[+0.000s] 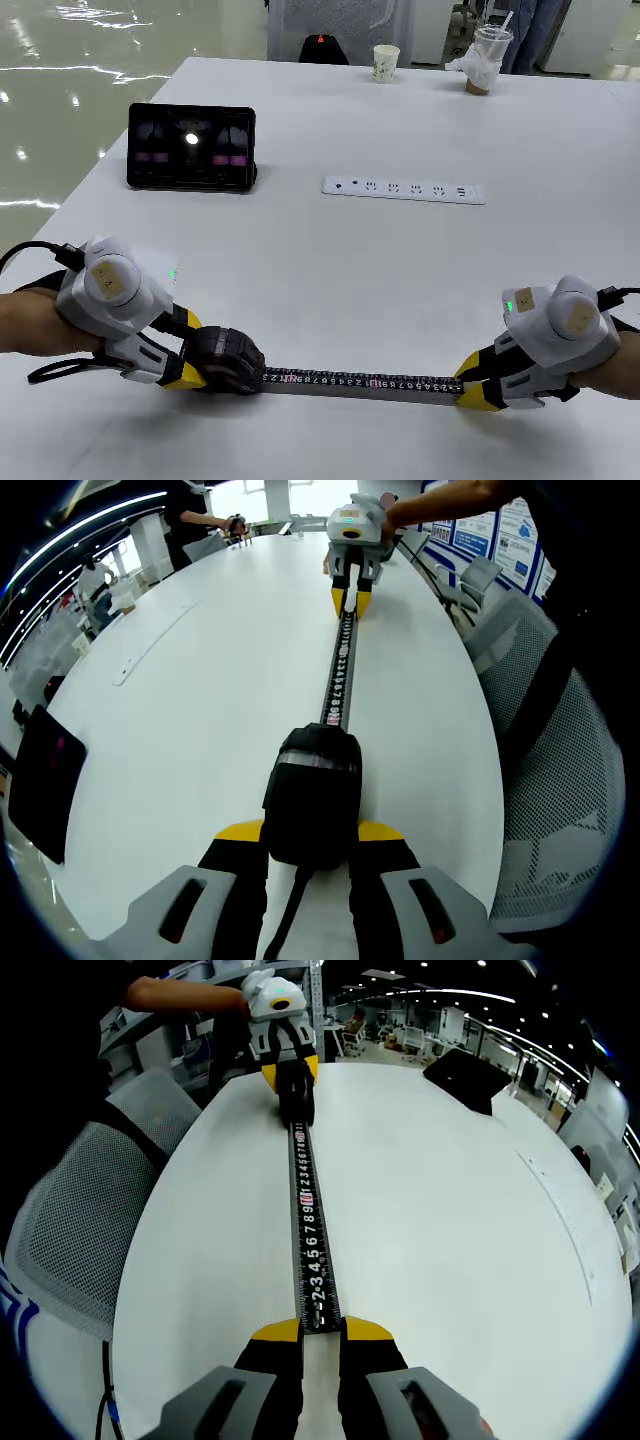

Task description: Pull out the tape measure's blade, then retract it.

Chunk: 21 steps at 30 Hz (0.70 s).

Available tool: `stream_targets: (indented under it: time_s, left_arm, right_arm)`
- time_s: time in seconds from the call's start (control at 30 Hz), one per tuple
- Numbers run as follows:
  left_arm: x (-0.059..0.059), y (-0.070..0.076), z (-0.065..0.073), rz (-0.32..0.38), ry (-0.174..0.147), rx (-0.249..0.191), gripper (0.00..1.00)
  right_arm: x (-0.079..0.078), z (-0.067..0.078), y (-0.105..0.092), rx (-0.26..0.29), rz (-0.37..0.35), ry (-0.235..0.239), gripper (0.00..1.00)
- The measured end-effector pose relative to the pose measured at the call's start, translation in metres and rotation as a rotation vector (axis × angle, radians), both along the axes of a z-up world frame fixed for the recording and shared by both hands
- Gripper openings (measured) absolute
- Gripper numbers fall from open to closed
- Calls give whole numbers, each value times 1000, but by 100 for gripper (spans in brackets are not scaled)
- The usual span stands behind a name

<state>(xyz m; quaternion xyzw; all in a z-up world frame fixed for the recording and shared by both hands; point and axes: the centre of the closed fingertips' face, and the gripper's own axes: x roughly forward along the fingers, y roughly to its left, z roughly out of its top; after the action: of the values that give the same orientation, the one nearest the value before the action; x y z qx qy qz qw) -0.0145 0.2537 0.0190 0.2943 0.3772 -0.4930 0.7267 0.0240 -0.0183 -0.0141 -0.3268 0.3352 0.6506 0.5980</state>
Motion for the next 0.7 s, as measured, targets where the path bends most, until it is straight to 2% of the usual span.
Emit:
stream_targets:
  time_s: [0.7]
  left_arm:
    - [1,-3,1,-16,-1,56,26]
  right_arm:
    - [-4,-1,0,-78,40,-30,13]
